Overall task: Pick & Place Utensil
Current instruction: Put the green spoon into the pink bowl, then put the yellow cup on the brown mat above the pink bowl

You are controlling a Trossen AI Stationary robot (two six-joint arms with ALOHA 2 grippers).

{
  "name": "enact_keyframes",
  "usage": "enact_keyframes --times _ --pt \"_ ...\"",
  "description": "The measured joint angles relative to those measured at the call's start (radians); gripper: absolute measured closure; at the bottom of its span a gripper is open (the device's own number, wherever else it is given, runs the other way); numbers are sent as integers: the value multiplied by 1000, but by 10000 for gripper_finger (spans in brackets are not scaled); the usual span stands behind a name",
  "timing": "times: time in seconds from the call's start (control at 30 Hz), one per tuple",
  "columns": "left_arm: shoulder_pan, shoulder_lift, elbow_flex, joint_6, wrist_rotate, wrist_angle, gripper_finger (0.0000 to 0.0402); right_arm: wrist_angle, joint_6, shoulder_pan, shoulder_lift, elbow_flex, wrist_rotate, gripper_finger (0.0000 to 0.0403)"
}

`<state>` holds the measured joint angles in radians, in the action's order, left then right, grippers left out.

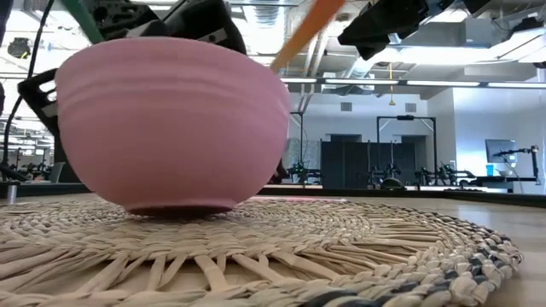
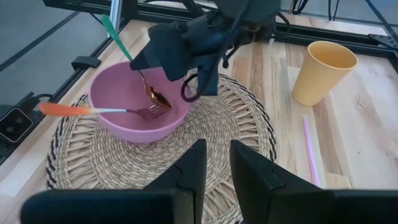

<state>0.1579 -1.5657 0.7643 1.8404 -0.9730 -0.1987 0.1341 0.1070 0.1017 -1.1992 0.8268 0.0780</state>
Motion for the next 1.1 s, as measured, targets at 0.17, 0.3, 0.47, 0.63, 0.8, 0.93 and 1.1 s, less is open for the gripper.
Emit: enact_keyframes --times 0.17,0.3,0.47,0.63,0.8,0.93,1.1 --pt "-8 0 0 0 -1 -34 352 0 -1 0 0 0 0 338" --pt "-8 1 0 0 -2 -37 346 0 -2 0 0 0 0 338" --pt "-8 1 0 0 -1 -41 342 0 -2 0 0 0 0 338" --pt "-8 1 0 0 -1 -49 341 0 -2 0 0 0 0 338" --pt "-8 1 0 0 -1 -67 341 0 -2 0 0 0 0 338" --pt "-8 1 0 -3 0 -120 341 0 -2 1 0 0 0 338" --pt "-7 1 0 -3 0 -205 341 0 -2 1 0 0 0 338"
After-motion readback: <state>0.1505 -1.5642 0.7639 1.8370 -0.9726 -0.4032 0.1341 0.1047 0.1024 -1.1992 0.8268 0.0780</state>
